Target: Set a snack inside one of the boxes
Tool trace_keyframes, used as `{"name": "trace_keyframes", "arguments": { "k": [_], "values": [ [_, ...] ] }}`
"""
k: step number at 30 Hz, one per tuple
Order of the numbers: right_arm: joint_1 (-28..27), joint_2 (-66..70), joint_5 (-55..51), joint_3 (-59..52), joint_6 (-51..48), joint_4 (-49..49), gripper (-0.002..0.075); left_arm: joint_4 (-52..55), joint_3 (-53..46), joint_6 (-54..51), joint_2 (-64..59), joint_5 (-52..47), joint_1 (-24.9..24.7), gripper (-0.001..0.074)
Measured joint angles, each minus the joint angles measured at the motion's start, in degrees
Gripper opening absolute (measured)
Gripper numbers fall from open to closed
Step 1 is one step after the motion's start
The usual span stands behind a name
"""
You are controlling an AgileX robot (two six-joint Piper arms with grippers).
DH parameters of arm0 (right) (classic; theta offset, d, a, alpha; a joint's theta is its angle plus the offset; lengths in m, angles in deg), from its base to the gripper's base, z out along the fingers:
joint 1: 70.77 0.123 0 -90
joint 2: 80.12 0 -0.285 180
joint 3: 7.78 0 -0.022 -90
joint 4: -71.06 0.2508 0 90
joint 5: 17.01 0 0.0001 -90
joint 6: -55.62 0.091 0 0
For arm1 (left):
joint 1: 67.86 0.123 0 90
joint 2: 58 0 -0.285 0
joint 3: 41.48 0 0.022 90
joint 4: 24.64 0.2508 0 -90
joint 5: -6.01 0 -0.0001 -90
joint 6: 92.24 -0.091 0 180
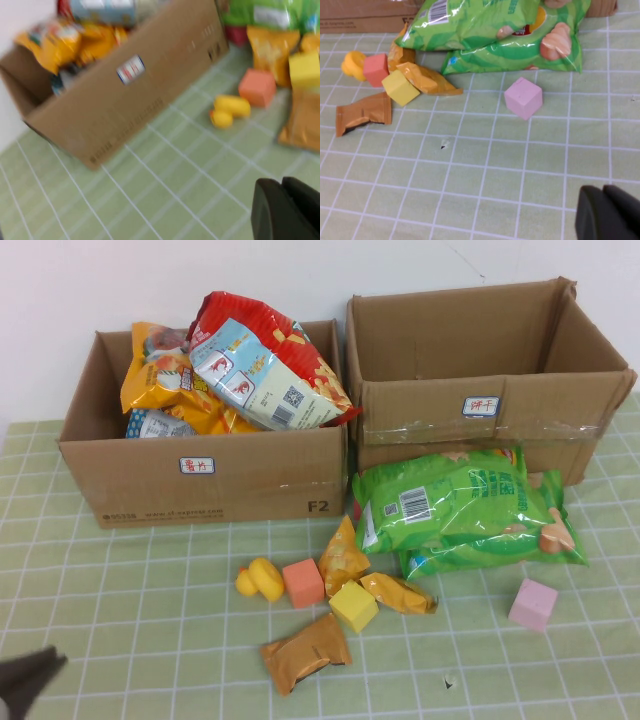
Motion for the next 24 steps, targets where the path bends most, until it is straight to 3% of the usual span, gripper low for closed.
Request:
{"name": "trace_keyframes", "arguments": {
  "k": [7, 14, 19, 24],
  "values": [
    [0.0, 0.0, -0.03, 0.0, 0.0, 0.03, 0.0, 1.05, -11.9, 3.38, 3.29, 10.26, 0.64, -0.0001],
    [0.0, 0.0, -0.07, 0.0, 0.0, 0.03, 0.0, 1.51, -24.86, 10.37, 15.63, 24.52, 8.89, -0.0001],
    [0.0, 0.0, -0.16, 0.0, 0.0, 0.03, 0.0, 1.29, -27.49, 13.6, 23.73, 23.86, 14.65, -0.0001],
    [0.0, 0.0, -0.16, -0.08, 0.0, 0.03, -0.0001, -0.31, -27.49, 17.64, 24.98, 14.42, 16.75, -0.0001]
  ]
}}
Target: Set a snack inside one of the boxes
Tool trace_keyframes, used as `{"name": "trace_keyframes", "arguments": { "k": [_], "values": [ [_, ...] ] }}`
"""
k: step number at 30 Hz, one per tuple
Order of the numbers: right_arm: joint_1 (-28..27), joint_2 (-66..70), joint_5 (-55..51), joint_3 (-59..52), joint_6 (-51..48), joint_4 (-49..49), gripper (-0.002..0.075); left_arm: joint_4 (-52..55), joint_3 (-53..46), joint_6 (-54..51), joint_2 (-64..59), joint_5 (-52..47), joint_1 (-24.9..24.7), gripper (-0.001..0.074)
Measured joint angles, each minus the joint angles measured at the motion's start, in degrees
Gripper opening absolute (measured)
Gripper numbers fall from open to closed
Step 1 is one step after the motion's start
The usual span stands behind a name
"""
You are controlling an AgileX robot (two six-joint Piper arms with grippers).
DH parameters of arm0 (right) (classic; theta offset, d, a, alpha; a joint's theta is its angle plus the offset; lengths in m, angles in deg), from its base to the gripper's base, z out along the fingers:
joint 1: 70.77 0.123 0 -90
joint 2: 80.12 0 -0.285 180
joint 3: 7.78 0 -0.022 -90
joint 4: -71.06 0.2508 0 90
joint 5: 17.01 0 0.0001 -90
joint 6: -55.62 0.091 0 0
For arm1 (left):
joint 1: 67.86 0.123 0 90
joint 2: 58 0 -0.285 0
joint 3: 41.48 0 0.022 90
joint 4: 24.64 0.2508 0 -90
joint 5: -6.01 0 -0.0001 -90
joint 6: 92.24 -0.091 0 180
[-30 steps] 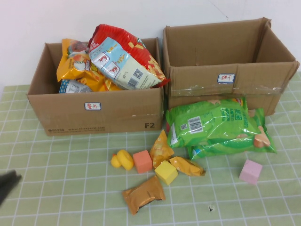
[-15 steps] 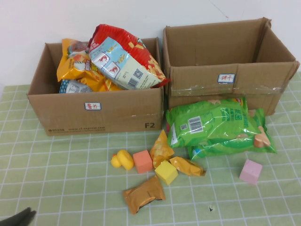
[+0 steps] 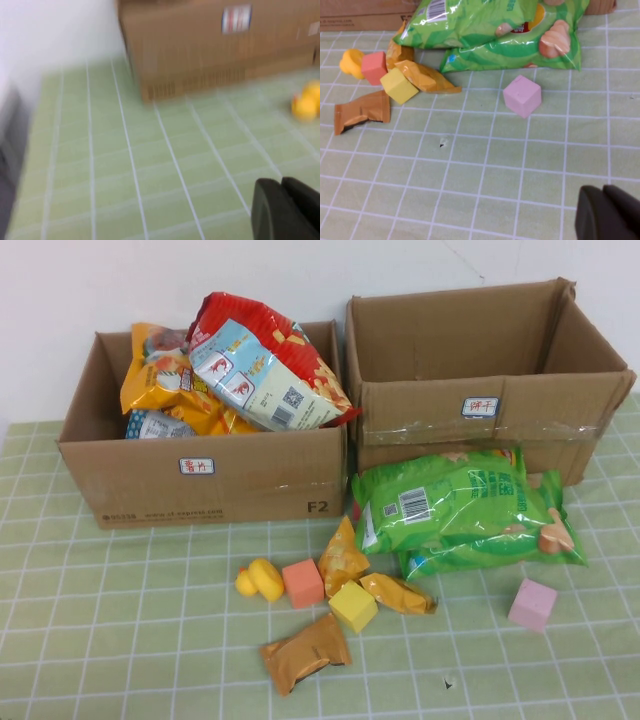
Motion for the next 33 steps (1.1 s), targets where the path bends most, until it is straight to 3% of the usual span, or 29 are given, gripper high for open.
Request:
{"name": "trace_keyframes", "arguments": {
  "k": [10, 17, 33],
  "values": [
    [0.0, 0.0, 0.0, -0.06, 0.0, 0.0, -0.0001, -0.77, 0.11, 3.52, 0.12, -3.12, 0.96, -0.0001],
    [0.0, 0.0, 0.0, -0.06, 0.0, 0.0, -0.0001, -0.57, 0.11, 4.47, 0.12, -3.13, 6.83, -0.0001],
    [0.0, 0.0, 0.0, -0.06, 0.0, 0.0, -0.0001, -2.42, 0.11, 3.44, 0.12, -3.24, 7.19, -0.0001]
  ]
}}
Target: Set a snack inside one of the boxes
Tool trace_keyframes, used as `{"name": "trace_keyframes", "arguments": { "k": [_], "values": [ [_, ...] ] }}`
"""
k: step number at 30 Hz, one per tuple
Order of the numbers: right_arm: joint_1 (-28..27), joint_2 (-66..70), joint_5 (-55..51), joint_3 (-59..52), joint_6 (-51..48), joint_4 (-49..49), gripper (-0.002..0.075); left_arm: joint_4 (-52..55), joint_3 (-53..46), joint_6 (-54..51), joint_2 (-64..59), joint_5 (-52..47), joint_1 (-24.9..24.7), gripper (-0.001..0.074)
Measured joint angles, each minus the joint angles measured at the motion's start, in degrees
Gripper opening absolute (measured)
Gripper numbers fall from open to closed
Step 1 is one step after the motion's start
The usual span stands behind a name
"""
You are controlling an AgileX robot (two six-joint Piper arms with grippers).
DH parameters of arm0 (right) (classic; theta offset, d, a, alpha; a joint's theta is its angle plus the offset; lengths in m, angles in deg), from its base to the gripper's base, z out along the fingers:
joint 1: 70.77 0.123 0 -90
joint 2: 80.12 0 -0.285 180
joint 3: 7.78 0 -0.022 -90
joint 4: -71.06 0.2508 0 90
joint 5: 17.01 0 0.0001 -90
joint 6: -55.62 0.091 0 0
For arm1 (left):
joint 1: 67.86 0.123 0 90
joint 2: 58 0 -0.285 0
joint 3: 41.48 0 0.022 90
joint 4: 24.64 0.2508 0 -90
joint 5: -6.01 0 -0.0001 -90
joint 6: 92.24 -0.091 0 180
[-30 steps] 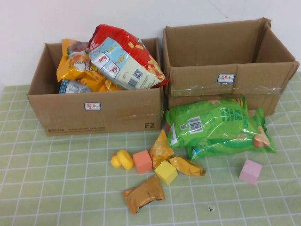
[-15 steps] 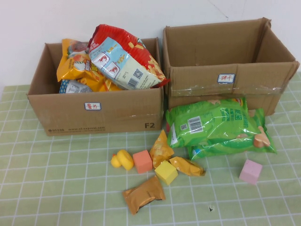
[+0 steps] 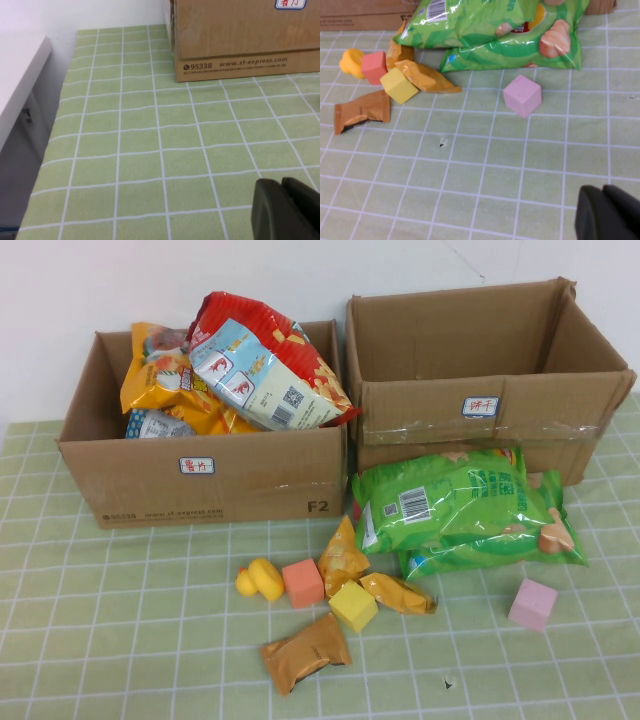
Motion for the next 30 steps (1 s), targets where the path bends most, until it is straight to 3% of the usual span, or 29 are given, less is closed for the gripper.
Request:
{"name": "trace_keyframes", "arguments": {
  "k": [16, 30],
  "values": [
    [0.0, 0.0, 0.0, 0.0, 0.0, 0.0, -0.0001, -5.01, 0.09, -5.71, 0.0, -0.29, 0.0, -0.0001],
    [0.0, 0.0, 0.0, 0.0, 0.0, 0.0, -0.0001, -5.02, 0.09, -3.14, 0.0, -0.29, 0.0, -0.0001]
  ]
}}
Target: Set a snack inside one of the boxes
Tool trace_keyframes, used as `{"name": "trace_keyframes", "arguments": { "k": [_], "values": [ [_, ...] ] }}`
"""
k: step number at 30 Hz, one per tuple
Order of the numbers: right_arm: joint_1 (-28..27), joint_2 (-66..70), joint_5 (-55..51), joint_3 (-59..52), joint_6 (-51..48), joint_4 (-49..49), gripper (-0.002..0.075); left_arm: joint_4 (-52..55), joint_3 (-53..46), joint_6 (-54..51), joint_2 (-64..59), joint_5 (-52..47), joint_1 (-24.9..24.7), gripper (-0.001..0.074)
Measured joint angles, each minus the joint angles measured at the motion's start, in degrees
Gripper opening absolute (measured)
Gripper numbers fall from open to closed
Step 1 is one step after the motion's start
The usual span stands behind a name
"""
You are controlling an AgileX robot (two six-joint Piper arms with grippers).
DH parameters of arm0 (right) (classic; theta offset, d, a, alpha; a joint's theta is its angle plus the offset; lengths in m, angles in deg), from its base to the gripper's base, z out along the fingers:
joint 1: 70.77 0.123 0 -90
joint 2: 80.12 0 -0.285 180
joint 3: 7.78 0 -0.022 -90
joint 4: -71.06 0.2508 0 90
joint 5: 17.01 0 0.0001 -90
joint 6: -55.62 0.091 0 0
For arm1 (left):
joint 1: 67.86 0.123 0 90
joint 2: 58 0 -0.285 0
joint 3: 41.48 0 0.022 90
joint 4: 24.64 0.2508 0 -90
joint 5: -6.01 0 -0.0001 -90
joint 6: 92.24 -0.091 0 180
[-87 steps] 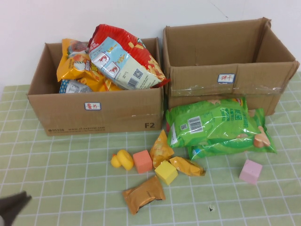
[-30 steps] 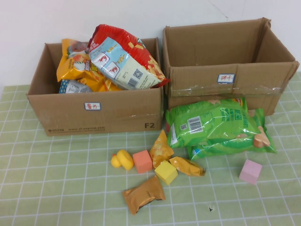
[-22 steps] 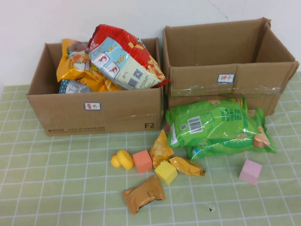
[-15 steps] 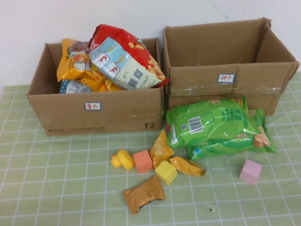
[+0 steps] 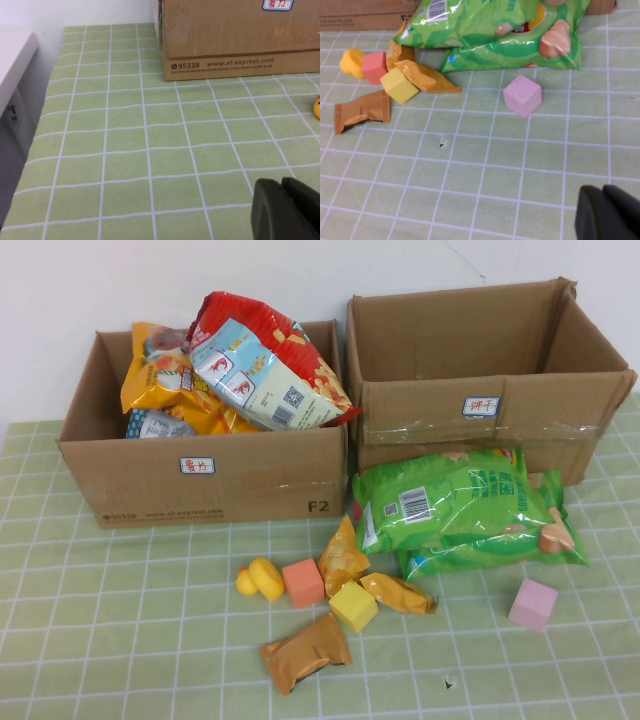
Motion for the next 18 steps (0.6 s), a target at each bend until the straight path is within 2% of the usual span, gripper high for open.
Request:
{"name": "trace_keyframes", "arguments": {
  "k": [18],
  "values": [
    [0.0, 0.0, 0.0, 0.0, 0.0, 0.0, -0.0002, 1.94, 0.0, -1.48, 0.0, 0.0, 0.0, -0.0001]
  ]
}}
